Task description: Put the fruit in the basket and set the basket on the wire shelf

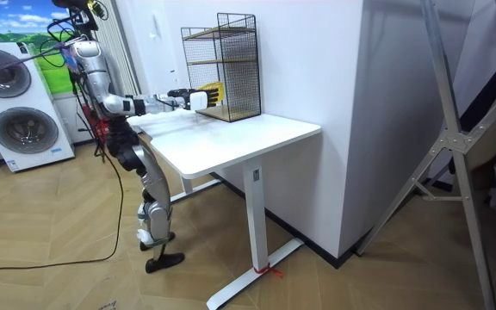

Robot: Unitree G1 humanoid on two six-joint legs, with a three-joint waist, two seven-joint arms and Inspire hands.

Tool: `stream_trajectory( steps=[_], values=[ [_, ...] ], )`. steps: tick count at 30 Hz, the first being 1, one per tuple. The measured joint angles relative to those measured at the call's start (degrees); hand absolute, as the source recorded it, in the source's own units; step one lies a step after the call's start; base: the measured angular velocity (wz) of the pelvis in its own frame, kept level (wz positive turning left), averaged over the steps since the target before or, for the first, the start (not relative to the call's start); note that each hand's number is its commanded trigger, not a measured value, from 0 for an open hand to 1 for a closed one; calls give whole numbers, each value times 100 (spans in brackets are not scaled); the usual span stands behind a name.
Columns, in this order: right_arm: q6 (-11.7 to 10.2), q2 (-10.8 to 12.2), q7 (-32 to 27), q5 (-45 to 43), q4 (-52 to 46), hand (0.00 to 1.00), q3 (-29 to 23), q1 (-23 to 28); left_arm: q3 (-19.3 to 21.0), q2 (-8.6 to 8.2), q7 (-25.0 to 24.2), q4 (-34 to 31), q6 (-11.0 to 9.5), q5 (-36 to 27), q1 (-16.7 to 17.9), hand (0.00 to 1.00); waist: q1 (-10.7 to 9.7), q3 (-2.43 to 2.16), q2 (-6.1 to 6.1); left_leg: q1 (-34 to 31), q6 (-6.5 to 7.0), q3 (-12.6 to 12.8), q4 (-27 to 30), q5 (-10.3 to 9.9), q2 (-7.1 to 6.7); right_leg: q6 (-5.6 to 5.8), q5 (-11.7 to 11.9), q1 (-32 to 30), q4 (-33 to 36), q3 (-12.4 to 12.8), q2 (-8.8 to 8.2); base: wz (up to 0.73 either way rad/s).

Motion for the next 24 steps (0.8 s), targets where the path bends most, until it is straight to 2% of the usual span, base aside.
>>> stream_trajectory(
  steps=[6, 9, 13, 22, 24],
  values=[
    [175, -23, 66, 19, 30, 0, -101, -230, 50, -34, 23, -1, 125, -3, -189, 0, 5, -5, -2, 309, -37, -7, -321, 23, 29, -7, 41, 293, -276, -13, 66, -1],
    [176, 3, 74, 21, 38, 0, -124, -271, 70, -35, 23, -1, 135, -3, -242, 0, 14, -5, -1, 430, -46, 14, -445, 33, 50, 0, 96, 414, -421, -7, 99, -6],
    [264, -10, 115, 55, 71, 0, -133, -347, 112, -28, 22, 21, 252, -7, -259, 0, 14, -8, -22, 521, -48, 47, -485, 33, 87, -1, 152, 532, -607, 13, 144, -5],
    [548, 5, -45, 213, 240, 0, -138, -715, 247, -46, 218, 294, 502, -9, -676, 0, 6, -6, -37, 557, -48, 55, -526, 34, 96, 2, 173, 598, -724, 36, 161, 0],
    [571, 90, -121, 253, 325, 0, -154, -892, 279, -131, 324, 353, 582, -7, -863, 0, -1, -4, -31, 559, -53, 24, -539, 40, 106, 6, 231, 662, -846, -38, 175, 8]
  ],
)
